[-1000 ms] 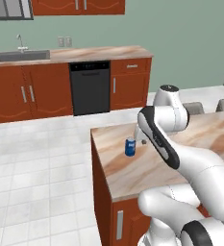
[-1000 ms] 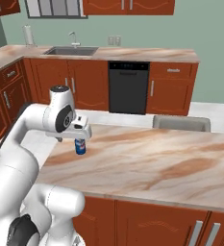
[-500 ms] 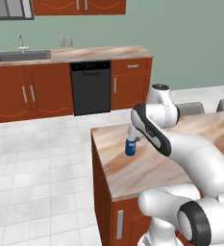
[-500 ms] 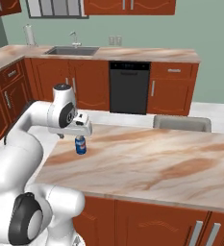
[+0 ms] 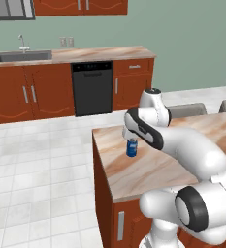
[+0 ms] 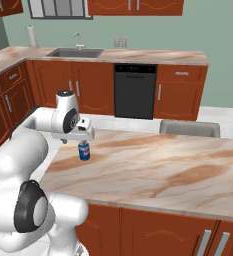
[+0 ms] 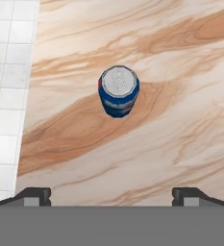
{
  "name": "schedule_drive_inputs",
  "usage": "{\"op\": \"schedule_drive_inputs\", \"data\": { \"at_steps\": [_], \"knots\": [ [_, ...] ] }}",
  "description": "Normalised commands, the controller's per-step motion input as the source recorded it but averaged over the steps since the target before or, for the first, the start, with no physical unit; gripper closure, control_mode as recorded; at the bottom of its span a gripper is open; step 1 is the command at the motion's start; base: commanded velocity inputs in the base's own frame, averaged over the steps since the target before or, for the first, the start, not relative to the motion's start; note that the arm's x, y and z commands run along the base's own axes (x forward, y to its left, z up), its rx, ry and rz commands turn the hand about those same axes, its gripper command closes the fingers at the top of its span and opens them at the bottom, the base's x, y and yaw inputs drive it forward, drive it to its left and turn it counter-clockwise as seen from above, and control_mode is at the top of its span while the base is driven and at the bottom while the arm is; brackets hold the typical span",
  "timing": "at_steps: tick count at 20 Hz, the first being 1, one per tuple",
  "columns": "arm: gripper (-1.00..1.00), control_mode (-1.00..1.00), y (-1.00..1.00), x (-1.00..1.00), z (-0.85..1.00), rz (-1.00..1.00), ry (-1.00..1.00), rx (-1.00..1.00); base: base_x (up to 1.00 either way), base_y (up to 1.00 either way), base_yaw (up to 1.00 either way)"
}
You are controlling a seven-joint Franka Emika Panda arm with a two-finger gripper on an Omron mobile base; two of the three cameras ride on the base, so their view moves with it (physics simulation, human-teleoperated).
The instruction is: Four empty soda cans are scattered around the kitchen. Gather all the cans and cluster them next to the stove for recycling.
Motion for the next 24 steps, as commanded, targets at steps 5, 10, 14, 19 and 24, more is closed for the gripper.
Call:
{"op": "schedule_drive_inputs", "data": {
  "at_steps": [5,10,14,19,24],
  "knots": [
    [-1.0,-1.0,0.0,0.29,-0.11,0.0,0.0,0.0,0.0,0.0,0.0],
    [-1.0,-1.0,0.0,0.26,-0.12,0.0,0.01,0.0,0.0,0.0,0.0],
    [-1.0,-1.0,0.0,0.31,-0.12,0.0,0.02,0.0,0.0,0.0,0.0],
    [-1.0,-1.0,0.0,0.26,-0.14,0.0,0.04,0.0,0.0,0.0,0.0],
    [-1.0,-1.0,0.0,0.21,-0.15,0.0,0.03,0.0,0.0,0.0,0.0]
  ]
}}
